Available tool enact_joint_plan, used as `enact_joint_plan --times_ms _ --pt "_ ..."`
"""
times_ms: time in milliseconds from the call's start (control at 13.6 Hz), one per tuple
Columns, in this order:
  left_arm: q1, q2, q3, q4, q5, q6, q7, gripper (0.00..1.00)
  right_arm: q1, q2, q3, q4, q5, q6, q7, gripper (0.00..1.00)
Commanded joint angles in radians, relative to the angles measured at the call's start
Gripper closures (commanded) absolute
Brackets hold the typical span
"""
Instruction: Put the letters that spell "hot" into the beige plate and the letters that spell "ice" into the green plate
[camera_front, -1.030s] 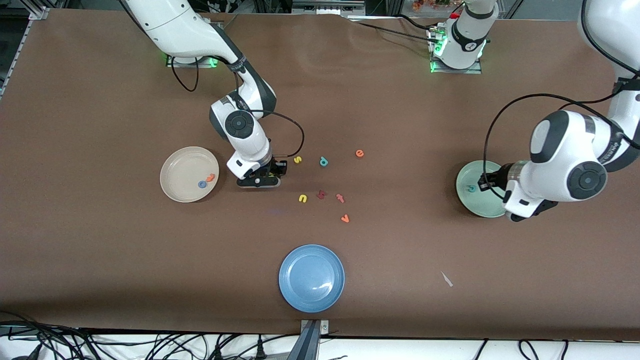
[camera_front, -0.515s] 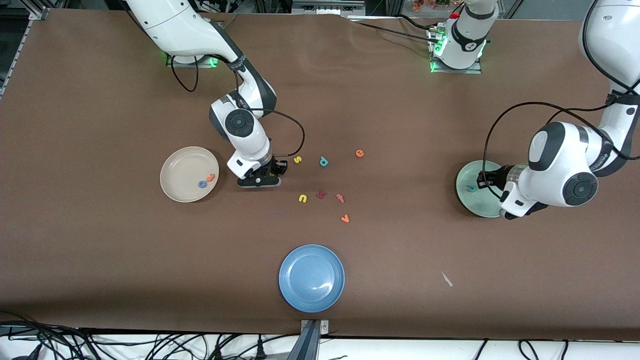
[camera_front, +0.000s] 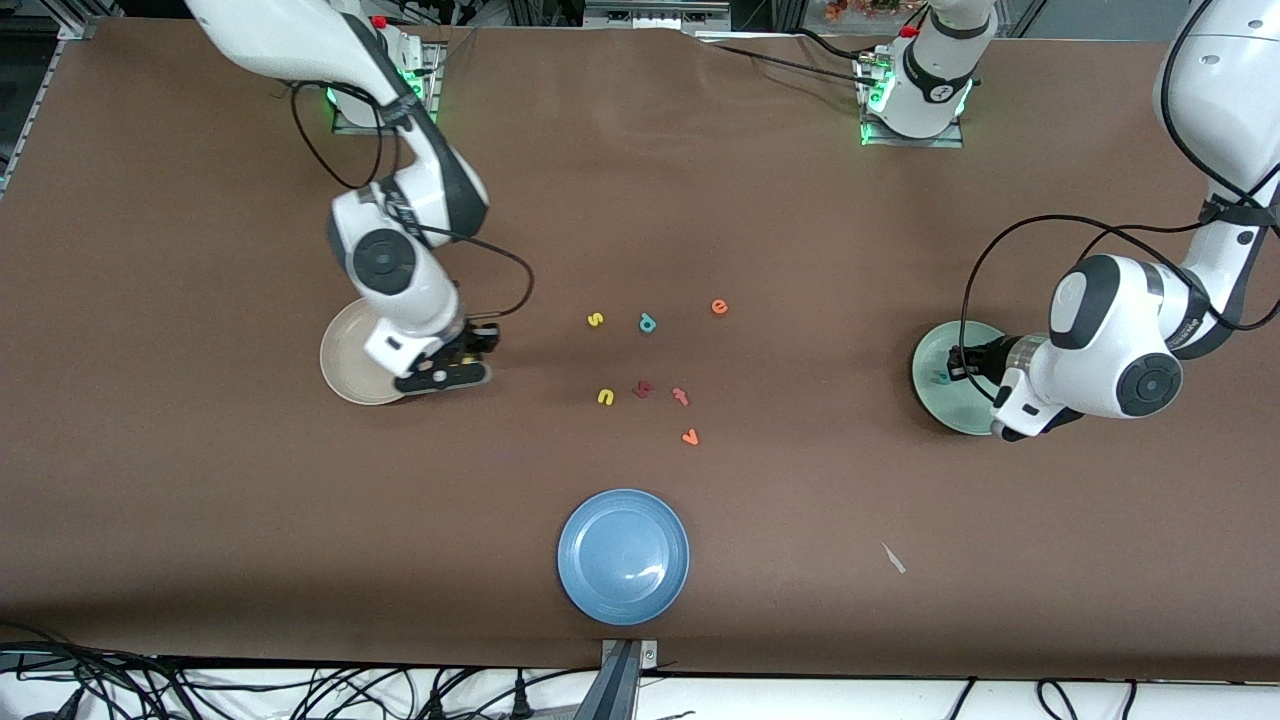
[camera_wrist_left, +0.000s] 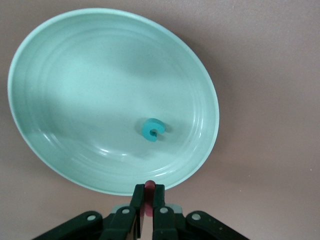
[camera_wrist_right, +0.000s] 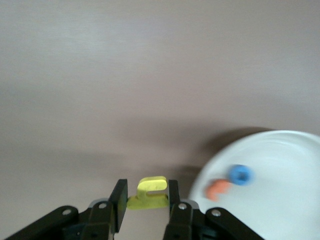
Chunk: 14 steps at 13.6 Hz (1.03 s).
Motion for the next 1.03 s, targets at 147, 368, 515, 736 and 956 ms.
enact_joint_plan --times_ms 147,368,515,736,956 --pt "0.008 0.011 -0.005 -0.032 -0.006 0.062 0.022 1.00 -0.052 -0.112 -0.077 -0.083 -0.004 -0.078 -0.236 0.75" --pt "0.011 0.022 -0.002 -0.044 0.058 0.077 0.021 1.00 -0.060 -0.144 -0.096 -0.096 0.004 -0.121 -0.255 0.14" --pt "0.017 0.030 -0.002 -0.043 0.075 0.077 0.021 1.00 -0.062 -0.170 -0.104 -0.093 0.005 -0.161 -0.253 0.01" --pt "0.025 0.027 -0.004 -0.035 0.063 0.069 0.007 0.00 -0.062 -0.201 -0.111 -0.081 0.014 -0.195 -0.252 0.00" --pt "0.012 -0.013 -0.044 -0.004 0.038 0.040 -0.057 0.00 -0.062 -0.221 -0.111 0.000 0.030 -0.239 -0.250 0.00"
